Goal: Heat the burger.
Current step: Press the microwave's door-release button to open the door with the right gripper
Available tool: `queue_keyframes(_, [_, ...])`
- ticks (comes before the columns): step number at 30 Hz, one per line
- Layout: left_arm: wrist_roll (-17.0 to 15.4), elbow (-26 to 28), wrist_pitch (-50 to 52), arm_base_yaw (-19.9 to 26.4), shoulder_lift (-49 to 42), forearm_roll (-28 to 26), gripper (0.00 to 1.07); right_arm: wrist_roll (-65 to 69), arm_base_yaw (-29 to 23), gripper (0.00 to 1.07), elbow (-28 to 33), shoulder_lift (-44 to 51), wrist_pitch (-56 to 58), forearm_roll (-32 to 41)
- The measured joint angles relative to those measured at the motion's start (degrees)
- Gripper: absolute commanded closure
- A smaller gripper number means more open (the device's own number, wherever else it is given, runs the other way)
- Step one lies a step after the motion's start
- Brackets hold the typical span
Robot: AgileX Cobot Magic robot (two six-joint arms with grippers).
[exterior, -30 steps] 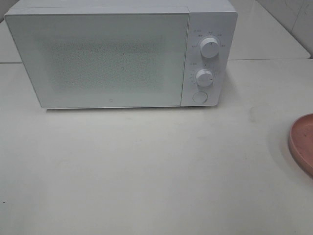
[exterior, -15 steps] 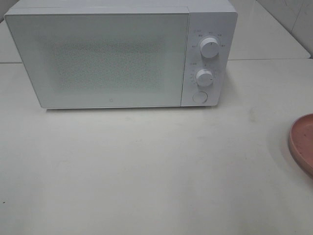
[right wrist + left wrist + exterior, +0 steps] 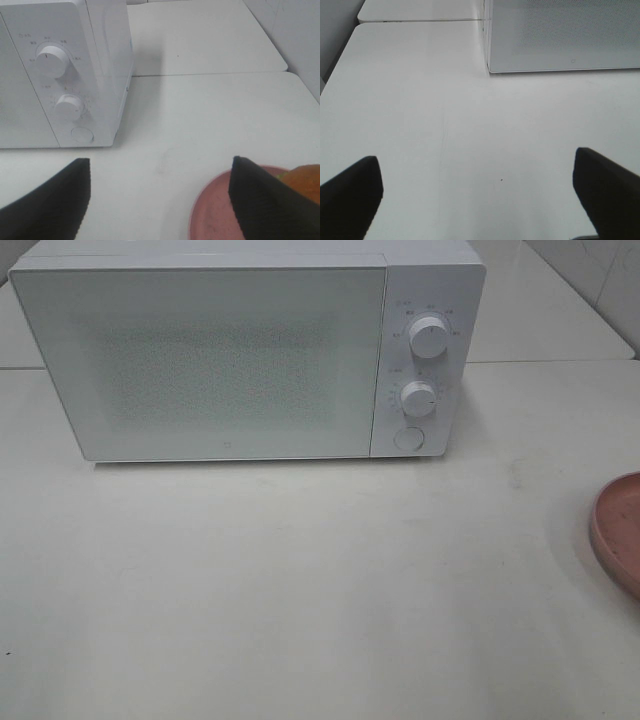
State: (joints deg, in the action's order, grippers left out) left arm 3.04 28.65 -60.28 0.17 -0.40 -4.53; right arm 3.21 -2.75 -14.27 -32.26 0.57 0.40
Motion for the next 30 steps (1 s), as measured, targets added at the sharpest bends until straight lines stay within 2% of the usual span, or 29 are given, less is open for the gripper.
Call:
queue_keyframes(6, [0.0,0.0,0.0,0.0,0.0,0.0,0.09,2.0,0.0,0.34,0.0,-4.8,-7.9,0.1])
queue_keyframes(8, [0.0,0.0,0.0,0.0,0.0,0.0,0.09,5.0,0.0,0.36,0.0,-10.9,-15.8,0.2])
queue_keyframes(11, [0.0,0.0,0.0,0.0,0.0,0.0,0.09,5.7,0.0,0.37,0.0,-12.6,-17.9,0.2])
queue_keyframes(13, [0.0,0.0,0.0,0.0,0.0,0.0,0.09,7.0,0.0,0.38,0.0,-19.3,-25.3,0.2])
queue_keyframes(15, [0.0,0.0,0.0,0.0,0.0,0.0,0.09,7.1,0.0,0.39,0.0,-20.7,-27.4,0.2])
queue_keyframes(16, [0.0,0.0,0.0,0.0,0.0,0.0,0.09,7.3,0.0,0.39,0.0,-24.5,-31.3,0.2])
queue_keyframes(19, [0.0,0.0,0.0,0.0,0.0,0.0,0.09,7.3,0.0,0.39,0.0,-26.4,-32.8,0.2])
queue_keyframes(21, [0.0,0.0,0.0,0.0,0.0,0.0,0.09,7.3,0.0,0.38,0.0,-33.7,-36.2,0.2])
queue_keyframes(23, [0.0,0.0,0.0,0.0,0.0,0.0,0.09,7.3,0.0,0.38,0.0,-35.5,-36.6,0.2])
queue_keyframes(30, [0.0,0.0,0.0,0.0,0.0,0.0,0.09,7.2,-0.6,0.3,0.1,-43.7,-41.8,0.7])
